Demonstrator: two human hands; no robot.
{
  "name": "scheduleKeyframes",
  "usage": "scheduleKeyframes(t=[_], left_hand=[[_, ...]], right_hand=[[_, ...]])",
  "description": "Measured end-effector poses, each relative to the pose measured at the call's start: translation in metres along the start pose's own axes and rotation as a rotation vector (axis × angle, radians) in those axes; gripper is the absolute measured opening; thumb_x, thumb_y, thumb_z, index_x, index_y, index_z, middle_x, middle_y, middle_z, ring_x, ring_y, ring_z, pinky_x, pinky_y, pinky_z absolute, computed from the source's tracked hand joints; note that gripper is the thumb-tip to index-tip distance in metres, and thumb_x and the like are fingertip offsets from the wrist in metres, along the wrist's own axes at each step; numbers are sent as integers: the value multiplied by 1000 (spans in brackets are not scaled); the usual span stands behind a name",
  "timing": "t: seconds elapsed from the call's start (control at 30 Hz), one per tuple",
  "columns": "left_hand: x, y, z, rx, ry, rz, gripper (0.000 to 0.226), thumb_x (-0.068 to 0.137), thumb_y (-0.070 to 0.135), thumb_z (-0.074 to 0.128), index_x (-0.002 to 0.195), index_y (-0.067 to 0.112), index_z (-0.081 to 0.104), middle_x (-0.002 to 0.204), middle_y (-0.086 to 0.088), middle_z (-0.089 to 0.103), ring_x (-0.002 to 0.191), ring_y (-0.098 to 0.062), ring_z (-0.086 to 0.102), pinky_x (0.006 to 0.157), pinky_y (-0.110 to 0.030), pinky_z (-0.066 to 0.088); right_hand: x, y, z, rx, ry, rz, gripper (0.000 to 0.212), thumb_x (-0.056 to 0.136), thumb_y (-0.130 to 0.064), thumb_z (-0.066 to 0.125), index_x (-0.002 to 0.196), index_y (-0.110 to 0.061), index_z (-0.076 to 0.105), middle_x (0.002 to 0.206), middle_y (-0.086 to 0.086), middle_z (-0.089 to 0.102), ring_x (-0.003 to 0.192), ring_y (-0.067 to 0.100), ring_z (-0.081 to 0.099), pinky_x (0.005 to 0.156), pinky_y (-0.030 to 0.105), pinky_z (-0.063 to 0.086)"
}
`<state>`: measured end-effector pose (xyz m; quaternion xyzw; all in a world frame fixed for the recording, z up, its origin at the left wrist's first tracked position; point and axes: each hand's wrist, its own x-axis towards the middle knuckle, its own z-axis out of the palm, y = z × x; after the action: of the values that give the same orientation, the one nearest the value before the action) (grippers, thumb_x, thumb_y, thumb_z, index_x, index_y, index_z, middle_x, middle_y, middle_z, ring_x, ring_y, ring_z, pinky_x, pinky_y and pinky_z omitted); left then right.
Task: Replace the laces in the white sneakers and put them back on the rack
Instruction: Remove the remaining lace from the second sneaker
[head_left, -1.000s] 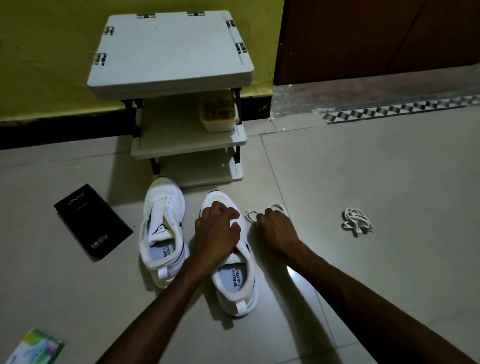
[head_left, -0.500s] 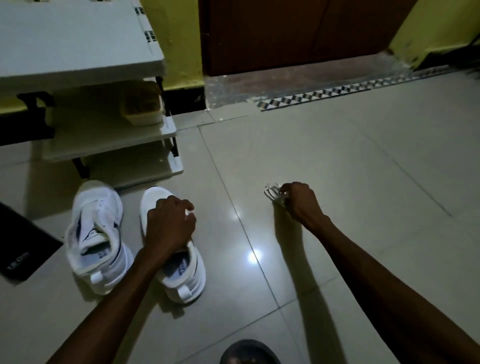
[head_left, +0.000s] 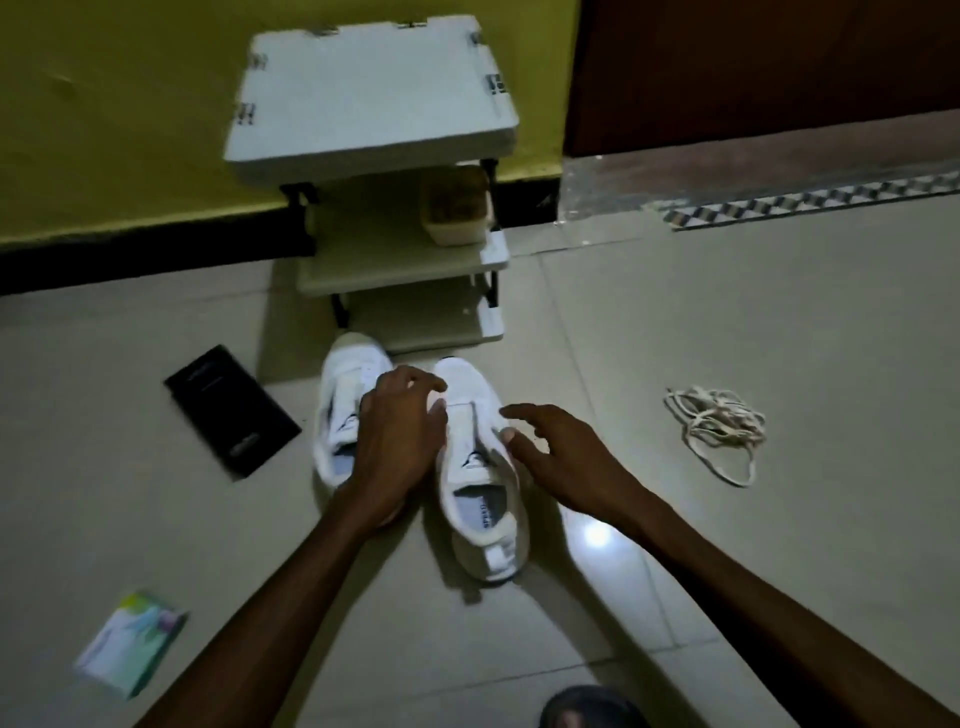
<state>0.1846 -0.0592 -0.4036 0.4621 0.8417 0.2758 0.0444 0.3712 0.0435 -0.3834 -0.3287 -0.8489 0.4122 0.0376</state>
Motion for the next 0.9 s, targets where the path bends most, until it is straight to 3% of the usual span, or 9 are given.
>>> scheduleKeyframes(t=[0.07,0.17,0.27,0.4,0.77,0.9], left_hand=[[-6,-21,-14,133,37,-22,28,88,30,56,109,17,69,118,-6,64,113,-26,55,100,-37,35],[-16,-41,-28,328,0,-142,48,88,39,60,132,22,57,144,-7,46,134,-28,38,108,-45,28],[-24,-61,-34,229,-63,-279,59,87,46,59,142,27,45,152,-5,35,139,-29,30,110,-46,29],[-27,-68,-30,-124,-122,-384,65,89,44,60,147,30,35,157,-1,24,140,-32,31,112,-44,33],[-38,-44,-5,-120,-100,-286,66,90,44,61,149,33,32,159,1,22,141,-27,27,111,-37,32],[-35,-41,-3,-150,-111,-280,65,91,42,60,149,32,31,159,2,21,142,-26,26,112,-38,31]], right_hand=[[1,-18,26,-51,-89,-8,63,93,-62,46,148,-35,33,152,1,38,135,23,41,109,35,35],[-2,-35,56,-212,-166,26,93,79,-75,53,153,-42,9,163,4,8,141,36,28,110,48,36],[0,-45,74,-339,-175,48,107,76,-57,70,154,-39,-2,162,2,-8,140,43,23,106,49,41],[12,-44,83,-327,-120,114,108,76,-49,75,154,-35,3,161,5,-2,133,45,32,102,49,44],[60,-39,66,-328,-19,248,98,84,-50,67,155,-27,4,161,12,3,138,46,27,110,51,32],[69,-32,68,-345,0,215,85,91,-57,52,155,-23,7,161,15,8,139,47,28,111,52,30]])
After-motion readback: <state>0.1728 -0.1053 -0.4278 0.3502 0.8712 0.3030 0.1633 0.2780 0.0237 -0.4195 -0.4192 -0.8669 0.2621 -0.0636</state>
